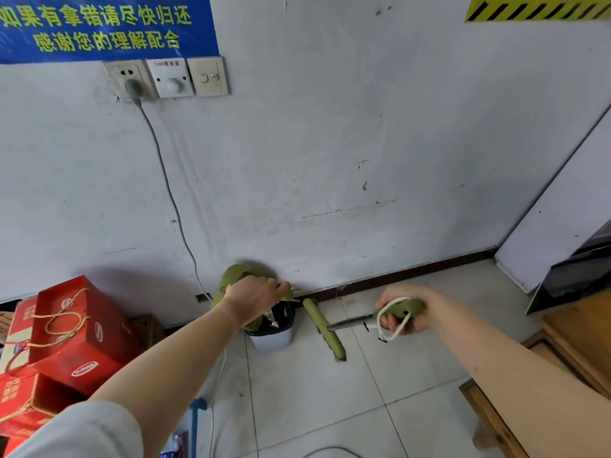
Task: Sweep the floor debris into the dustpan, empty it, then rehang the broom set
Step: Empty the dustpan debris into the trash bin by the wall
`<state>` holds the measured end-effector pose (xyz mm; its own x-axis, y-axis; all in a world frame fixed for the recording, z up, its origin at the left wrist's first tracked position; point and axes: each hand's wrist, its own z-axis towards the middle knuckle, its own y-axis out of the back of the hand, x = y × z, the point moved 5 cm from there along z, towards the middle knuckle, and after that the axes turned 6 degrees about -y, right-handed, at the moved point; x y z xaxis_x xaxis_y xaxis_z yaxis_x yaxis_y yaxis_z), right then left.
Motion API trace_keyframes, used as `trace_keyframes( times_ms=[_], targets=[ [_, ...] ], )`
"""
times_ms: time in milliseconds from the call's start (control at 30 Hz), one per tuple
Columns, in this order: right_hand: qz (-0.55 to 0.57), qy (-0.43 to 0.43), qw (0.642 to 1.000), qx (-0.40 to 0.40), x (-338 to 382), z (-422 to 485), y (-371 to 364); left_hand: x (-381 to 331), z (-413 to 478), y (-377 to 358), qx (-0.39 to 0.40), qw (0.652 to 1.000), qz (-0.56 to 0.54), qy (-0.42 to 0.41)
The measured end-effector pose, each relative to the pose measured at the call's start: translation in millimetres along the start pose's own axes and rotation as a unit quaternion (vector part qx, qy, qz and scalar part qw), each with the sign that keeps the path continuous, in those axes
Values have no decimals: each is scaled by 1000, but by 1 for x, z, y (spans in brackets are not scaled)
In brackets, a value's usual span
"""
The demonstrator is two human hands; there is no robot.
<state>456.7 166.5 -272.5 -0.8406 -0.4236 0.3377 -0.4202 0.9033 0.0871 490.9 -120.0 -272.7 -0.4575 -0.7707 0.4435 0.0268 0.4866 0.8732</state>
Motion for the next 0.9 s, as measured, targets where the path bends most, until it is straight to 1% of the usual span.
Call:
trace_keyframes(
  times_ms=[233, 467, 567, 767, 833, 900],
  targets=[
    [-14, -11, 1000, 9, -20, 4, 9, -22, 15, 10, 10, 998, 22, -57],
    [-24, -28, 999, 21, -35, 2, 38, -51, 29, 21, 27, 993, 49, -108],
    [-10, -43, 998, 38, -35, -2, 43, -58, 36, 26, 19, 994, 48, -99],
    [-15, -20, 999, 37, -23, -5, 49, -67, 41, 31, 13, 994, 49, -100],
    [-22, -14, 999, 37, -18, -7, 49, -63, 41, 32, 15, 996, 35, -83],
    [-34, -4, 999, 33, -12, -9, 47, -53, 38, 33, 13, 999, 18, -44]
  ],
)
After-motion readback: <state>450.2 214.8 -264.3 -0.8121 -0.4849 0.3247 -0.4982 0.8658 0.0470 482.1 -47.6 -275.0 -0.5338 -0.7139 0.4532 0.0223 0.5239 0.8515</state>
